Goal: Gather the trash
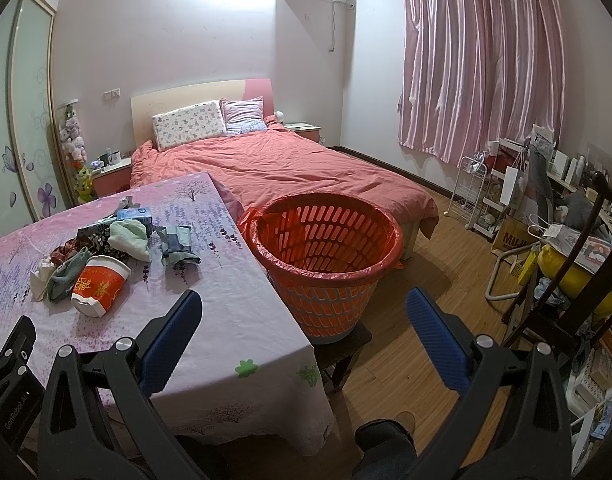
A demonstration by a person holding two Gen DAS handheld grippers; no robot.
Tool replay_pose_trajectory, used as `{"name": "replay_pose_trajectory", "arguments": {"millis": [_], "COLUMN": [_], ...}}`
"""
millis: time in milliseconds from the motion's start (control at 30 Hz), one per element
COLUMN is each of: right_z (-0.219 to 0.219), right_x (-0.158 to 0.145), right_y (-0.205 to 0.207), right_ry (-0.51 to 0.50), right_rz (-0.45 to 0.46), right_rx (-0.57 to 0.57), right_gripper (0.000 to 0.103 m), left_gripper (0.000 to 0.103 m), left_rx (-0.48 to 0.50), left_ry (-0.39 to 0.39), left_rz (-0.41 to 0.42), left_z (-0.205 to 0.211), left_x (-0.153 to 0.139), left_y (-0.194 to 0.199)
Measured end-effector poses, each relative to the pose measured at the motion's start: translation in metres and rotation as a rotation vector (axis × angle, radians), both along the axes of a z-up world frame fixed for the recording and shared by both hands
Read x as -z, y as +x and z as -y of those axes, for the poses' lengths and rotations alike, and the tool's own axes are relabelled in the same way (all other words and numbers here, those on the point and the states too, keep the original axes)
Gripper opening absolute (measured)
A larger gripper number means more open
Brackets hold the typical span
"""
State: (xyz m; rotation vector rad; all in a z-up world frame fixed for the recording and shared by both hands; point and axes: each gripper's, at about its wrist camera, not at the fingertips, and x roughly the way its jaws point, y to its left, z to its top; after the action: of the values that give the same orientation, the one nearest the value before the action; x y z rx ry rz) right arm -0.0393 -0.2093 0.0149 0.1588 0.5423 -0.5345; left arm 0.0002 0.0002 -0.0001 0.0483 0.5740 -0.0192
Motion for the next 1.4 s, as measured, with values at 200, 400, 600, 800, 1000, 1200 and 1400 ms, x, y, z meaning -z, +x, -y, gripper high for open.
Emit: {"name": "replay_pose_trajectory", "arguments": {"millis": [200, 400, 600, 800, 1000, 1200, 1400], "right_z": [0.0001, 0.0, 0.0002, 0.0008, 0.0011, 0.0008, -0.0003], "right_x": [0.0003, 0.0008, 0.0011, 0.0014, 0.0014, 0.002, 0.0034], "right_y": [0.0, 0.0003, 0.0002, -0.0001, 0.0006, 0.0012, 0.0019], "right_ry": [0.0, 0.001, 0.0, 0.001, 0.001, 0.001, 0.002], "right_rz": [0.0, 0.0, 0.001, 0.0, 0.0, 0.0, -0.001], "right_rx": [0.0, 0.0, 0.001, 0.0, 0.001, 0.001, 0.0], "right_gripper": [0.101, 0.101, 0.101, 0.101, 0.101, 0.101, 0.101], "left_gripper": [0.099, 0.099, 0.099, 0.099, 0.099, 0.099, 0.099], "left_rx": [0.0, 0.0, 0.0, -0.001, 0.0, 0.0, -0.002], "left_ry": [0.0, -0.001, -0.001, -0.001, -0.001, -0.002, 0.0], "left_rz": [-0.001, -0.001, -0.001, -0.001, -0.002, -0.003, -0.007], "left_z": [-0.0001, -0.0001, -0.0001, -0.0001, -0.0001, -0.0002, 0.0028], "left_x": [0.0, 0.0, 0.0, 0.0, 0.0, 0.0, 0.0003], "left_y": [0.0, 0.0001, 0.0001, 0.0001, 0.0001, 0.0002, 0.0043]}}
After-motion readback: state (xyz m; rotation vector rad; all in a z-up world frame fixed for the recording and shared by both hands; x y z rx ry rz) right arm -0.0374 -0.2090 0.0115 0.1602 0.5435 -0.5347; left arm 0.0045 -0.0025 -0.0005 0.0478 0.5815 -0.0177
